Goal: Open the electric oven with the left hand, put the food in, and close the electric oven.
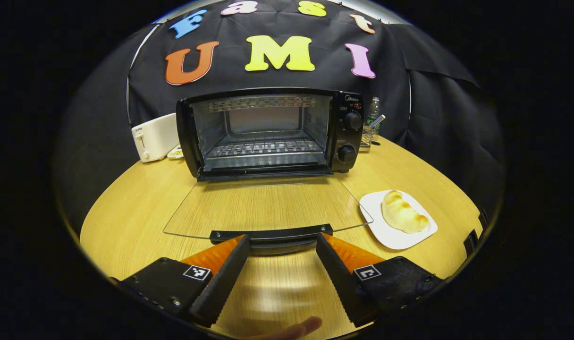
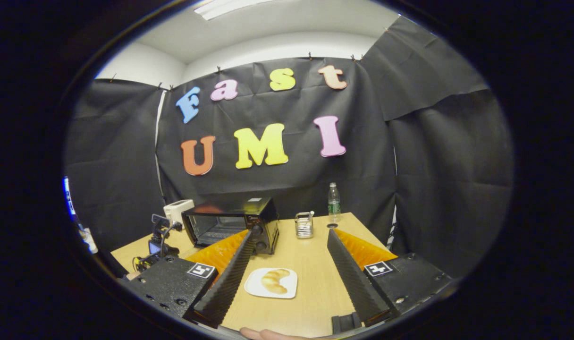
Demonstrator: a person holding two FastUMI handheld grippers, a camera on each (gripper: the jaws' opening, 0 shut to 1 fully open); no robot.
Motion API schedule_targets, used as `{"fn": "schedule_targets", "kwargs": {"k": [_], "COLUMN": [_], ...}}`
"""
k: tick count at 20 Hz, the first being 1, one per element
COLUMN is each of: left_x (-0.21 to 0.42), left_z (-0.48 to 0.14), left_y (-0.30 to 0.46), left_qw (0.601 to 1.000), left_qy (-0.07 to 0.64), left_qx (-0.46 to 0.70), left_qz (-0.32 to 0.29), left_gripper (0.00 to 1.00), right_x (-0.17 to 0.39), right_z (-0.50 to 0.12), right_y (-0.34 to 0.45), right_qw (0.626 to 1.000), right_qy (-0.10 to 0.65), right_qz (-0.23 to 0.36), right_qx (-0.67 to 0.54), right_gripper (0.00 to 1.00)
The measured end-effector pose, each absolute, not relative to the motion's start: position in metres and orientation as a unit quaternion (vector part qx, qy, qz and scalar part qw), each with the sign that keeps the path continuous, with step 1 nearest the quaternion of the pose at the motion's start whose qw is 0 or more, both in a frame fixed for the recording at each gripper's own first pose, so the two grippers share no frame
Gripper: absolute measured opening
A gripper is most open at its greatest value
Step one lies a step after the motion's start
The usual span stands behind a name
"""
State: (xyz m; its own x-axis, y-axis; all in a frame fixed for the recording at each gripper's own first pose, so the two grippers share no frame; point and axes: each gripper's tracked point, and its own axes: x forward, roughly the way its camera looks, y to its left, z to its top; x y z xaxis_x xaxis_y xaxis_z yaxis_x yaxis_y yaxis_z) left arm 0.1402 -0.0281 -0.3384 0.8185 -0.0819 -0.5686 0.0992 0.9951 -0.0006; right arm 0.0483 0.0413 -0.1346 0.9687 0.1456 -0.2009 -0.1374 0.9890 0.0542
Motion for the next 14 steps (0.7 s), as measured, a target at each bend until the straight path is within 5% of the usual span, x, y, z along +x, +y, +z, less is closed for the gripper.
{"fn": "schedule_targets", "kwargs": {"k": [4,14], "left_x": [0.126,0.052], "left_z": [-0.299,-0.11], "left_y": [-0.013,0.003], "left_qw": [0.962,0.997], "left_qy": [0.271,0.079], "left_qx": [-0.002,0.017], "left_qz": [-0.034,-0.011], "left_gripper": [1.0,0.92], "right_x": [0.053,0.093], "right_z": [-0.153,-0.253], "right_y": [0.059,0.083], "right_qw": [0.986,0.965], "right_qy": [0.13,0.242], "right_qz": [0.097,0.096], "right_qx": [0.028,0.013], "right_gripper": [0.96,0.94]}}
